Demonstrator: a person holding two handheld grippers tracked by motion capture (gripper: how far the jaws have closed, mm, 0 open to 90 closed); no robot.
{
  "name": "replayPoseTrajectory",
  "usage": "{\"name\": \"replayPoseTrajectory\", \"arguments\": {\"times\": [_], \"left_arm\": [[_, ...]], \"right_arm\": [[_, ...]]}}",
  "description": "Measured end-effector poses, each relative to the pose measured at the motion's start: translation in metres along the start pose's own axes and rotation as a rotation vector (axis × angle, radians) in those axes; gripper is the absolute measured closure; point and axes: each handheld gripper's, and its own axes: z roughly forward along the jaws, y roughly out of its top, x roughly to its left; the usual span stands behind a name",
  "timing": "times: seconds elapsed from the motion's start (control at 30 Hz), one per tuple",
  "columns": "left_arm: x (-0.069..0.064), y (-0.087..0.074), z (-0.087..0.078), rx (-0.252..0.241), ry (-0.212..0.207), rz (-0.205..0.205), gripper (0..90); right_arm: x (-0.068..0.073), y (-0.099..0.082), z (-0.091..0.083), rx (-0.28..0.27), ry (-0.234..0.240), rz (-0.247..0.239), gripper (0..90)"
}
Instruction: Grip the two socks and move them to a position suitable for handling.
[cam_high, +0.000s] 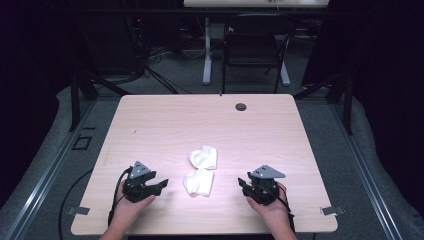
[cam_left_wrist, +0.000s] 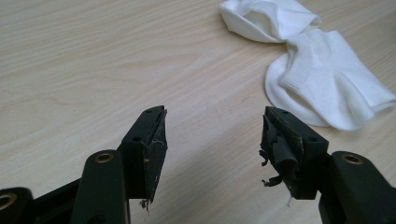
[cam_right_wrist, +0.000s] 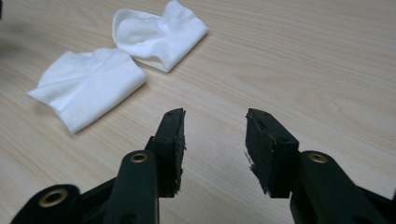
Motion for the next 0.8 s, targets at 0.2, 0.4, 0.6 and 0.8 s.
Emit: {"name": "replayPoseTrajectory", "arguments": {"times": [0.2,0.4,0.6,0.8], "left_arm": [[-0.002,0.001,0.002,0.0,-0.03,-0.003,43.1],[-0.01,0.002,0.003,-0.01,-0.053,0.016,48.3],[-0.017,0.005,0.006,-0.013,-0.086,0.022,57.9],[-0.023,0.009,0.013,-0.017,-0.121,0.019,71.0]], "right_arm": [[-0.001,-0.005,0.012,0.058,0.003,0.037,61.2],[0.005,-0.007,0.015,0.07,-0.004,0.006,65.2],[0.009,-0.005,0.014,0.056,0.004,-0.016,67.7],[0.01,-0.003,0.015,0.05,0.016,-0.006,71.1]]}}
